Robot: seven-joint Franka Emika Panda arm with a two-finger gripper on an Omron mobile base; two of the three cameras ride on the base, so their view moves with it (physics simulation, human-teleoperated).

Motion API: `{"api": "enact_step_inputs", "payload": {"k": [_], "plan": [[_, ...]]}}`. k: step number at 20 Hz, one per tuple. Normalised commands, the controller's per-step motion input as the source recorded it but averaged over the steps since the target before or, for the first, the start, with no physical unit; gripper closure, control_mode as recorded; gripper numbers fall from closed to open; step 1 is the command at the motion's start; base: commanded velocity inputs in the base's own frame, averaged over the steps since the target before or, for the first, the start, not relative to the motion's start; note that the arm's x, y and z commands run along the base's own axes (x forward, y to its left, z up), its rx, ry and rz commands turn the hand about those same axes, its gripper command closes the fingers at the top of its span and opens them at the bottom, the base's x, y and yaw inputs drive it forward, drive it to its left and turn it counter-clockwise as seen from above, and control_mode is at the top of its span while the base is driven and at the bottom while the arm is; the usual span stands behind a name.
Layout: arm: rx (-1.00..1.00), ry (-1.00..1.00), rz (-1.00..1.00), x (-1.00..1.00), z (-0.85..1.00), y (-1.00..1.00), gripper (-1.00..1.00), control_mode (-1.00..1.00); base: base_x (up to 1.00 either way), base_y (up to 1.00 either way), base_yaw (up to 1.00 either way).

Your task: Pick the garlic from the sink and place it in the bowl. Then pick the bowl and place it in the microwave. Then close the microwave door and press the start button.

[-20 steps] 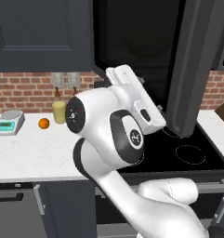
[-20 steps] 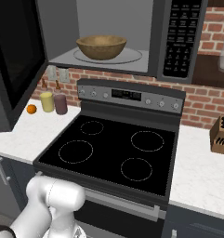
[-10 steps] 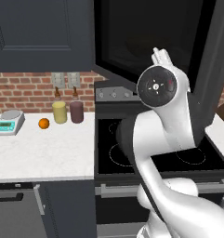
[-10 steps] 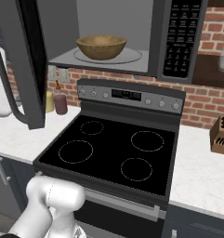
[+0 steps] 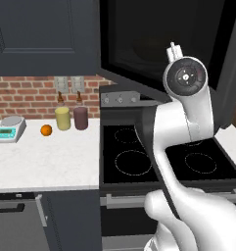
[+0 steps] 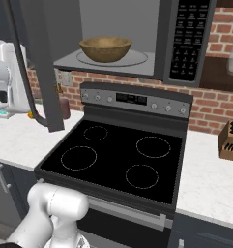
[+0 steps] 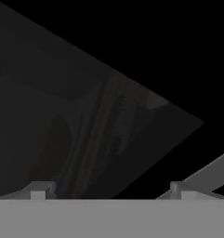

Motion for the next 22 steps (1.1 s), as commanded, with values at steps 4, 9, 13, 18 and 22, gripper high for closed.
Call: {"api": "enact_step_inputs", "payload": {"k": [4, 9, 13, 18, 22], "plan": [[0.19, 0.00, 0.06, 0.53, 0.00, 0.00, -1.00, -1.00, 0.00, 0.00, 0.00], [0.20, 0.00, 0.06, 0.54, 0.00, 0.00, -1.00, -1.00, 0.00, 0.00, 0.00], [0.20, -0.02, 0.05, 0.48, 0.00, 0.00, -1.00, -1.00, 0.00, 0.00, 0.00], [0.17, -0.04, 0.01, 0.57, 0.00, -0.11, -1.00, -1.00, 0.00, 0.00, 0.00], [0.13, -0.06, 0.00, 0.63, 0.00, -0.25, -1.00, -1.00, 0.00, 0.00, 0.00]]}}
